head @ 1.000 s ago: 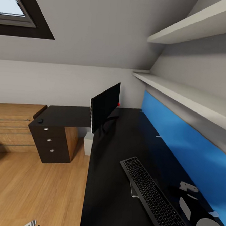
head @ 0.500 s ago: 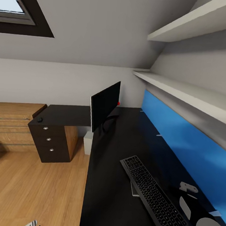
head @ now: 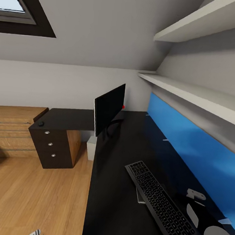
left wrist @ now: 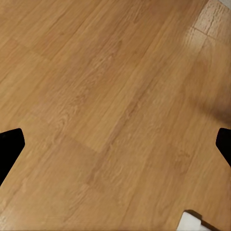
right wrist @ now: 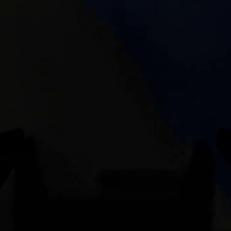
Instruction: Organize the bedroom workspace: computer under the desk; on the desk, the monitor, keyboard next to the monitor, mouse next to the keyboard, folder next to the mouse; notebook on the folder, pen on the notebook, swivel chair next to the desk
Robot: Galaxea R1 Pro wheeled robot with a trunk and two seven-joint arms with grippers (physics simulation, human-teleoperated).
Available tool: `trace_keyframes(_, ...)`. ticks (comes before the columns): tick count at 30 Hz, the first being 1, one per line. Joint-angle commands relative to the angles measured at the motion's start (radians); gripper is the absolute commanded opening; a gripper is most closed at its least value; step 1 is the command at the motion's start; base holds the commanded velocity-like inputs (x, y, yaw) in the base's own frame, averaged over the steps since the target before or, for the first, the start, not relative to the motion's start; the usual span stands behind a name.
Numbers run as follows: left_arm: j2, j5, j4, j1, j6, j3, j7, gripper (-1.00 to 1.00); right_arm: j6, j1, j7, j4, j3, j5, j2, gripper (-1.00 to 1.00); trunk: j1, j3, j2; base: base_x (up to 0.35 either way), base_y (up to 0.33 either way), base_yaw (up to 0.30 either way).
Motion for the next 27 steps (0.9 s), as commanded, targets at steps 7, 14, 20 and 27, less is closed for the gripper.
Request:
trace_keyframes(7,0.0,0.004,0.001,0.0,-0.002,-0.003,0.002,1.0,0.012,0.001,-0.006,0.006,0.002,-0.005,0.0,1.0,0.0,-0.001,-0.001,0.0,0.0,0.0)
trace_keyframes(14,0.001,0.003,0.007,0.0,-0.002,-0.003,0.0,1.0,0.012,0.001,-0.006,0.006,0.002,-0.005,0.0,1.0,0.0,-0.001,-0.001,0.0,0.0,0.0)
trace_keyframes(20,0.001,0.003,0.015,0.0,-0.004,-0.004,0.0,1.0,0.012,0.001,-0.006,0.006,0.002,-0.005,0.001,1.0,0.0,-0.001,-0.001,-0.013,0.0,0.0)
trace_keyframes(27,0.001,0.003,0.017,0.0,-0.004,-0.003,-0.001,1.0,0.011,0.001,-0.006,0.006,0.002,-0.003,0.001,1.0,0.0,-0.001,-0.001,-0.153,0.0,0.0)
